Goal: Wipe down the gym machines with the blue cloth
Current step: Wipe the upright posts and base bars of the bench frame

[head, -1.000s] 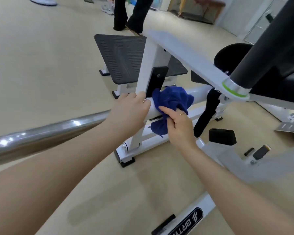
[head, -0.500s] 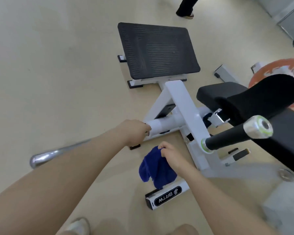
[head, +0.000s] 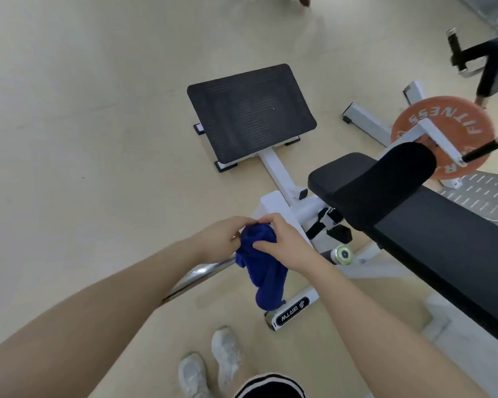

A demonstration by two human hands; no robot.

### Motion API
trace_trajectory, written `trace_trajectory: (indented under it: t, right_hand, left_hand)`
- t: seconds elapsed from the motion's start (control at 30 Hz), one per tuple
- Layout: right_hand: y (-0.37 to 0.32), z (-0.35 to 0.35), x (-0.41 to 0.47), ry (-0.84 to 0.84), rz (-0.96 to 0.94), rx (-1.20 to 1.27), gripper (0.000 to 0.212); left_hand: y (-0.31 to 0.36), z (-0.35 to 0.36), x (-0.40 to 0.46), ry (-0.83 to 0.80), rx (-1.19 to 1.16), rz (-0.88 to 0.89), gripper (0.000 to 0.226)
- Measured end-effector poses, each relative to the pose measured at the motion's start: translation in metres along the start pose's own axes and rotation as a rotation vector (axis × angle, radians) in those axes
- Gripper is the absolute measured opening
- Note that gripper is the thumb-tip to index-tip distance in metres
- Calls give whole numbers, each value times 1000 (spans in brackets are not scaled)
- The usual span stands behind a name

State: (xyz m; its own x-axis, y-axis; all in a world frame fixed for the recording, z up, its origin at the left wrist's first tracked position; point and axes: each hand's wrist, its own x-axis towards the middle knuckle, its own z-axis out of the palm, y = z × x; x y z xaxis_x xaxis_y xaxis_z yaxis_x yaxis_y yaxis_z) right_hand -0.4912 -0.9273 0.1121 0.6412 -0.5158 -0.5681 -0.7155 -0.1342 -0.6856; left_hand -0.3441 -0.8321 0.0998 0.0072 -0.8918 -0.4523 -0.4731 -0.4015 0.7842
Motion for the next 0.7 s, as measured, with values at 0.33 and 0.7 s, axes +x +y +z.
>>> trace_trajectory:
  t: [0.33, 0.7]
  right_hand:
    - [-41, -16, 44, 6, 16, 303, 44]
    - [-165, 63, 168, 202, 192, 25, 20]
  left_hand:
    - [3, -75, 39, -167, 32, -1, 57]
    - [-85, -270, 62, -263, 367, 93, 11]
